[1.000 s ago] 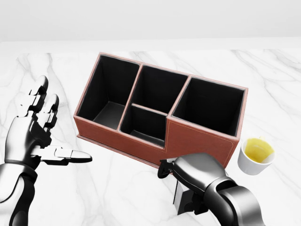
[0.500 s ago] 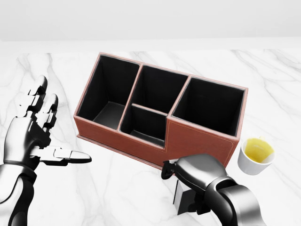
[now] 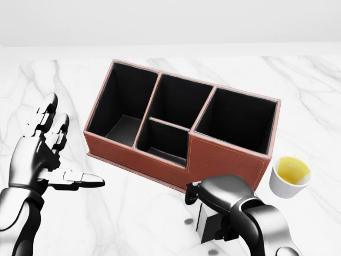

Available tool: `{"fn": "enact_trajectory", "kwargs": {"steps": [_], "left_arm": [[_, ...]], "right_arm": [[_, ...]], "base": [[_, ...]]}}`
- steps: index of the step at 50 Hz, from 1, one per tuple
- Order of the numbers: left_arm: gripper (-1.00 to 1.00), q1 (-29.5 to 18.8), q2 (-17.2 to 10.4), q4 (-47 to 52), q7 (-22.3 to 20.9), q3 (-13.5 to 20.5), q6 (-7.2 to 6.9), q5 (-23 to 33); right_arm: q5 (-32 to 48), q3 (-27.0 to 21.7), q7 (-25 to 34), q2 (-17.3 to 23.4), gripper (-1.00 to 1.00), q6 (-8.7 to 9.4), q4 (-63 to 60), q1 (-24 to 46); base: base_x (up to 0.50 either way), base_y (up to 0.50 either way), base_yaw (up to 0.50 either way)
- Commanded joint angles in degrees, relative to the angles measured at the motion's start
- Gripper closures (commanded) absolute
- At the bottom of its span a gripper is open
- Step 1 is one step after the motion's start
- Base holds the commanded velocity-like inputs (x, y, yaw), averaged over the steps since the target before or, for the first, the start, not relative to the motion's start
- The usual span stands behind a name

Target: Pick up the book and place it in the right compartment of the caddy.

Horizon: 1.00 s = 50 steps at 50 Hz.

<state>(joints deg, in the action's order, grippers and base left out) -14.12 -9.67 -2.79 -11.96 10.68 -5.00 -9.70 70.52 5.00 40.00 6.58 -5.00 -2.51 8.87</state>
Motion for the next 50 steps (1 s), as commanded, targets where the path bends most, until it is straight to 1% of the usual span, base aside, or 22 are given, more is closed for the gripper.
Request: {"fn": "enact_trajectory", "kwargs": {"steps": [1,35,50], "left_arm": [[-1.0,-0.04,-0.03,-1.17,-0.08,-0.05,0.0,0.01],[-1.0,0.79,0.17,0.48,-0.38,-0.1,0.0,-0.17],[-1.0,0.93,0.13,0.62,-0.52,0.09,0.0,-0.39]], "right_arm": [[0.44,-0.39,0.0,0.46,-0.18,0.0,3.4,1.85],[1.49,-1.24,0.0,1.42,-0.21,0.0,7.31,3.21],[1.98,-1.6,-0.22,2.31,-0.21,0.0,11.68,5.09]], "base": [[0.0,0.0,0.0],[0.0,0.0,0.0],[0.0,0.0,0.0]]}}
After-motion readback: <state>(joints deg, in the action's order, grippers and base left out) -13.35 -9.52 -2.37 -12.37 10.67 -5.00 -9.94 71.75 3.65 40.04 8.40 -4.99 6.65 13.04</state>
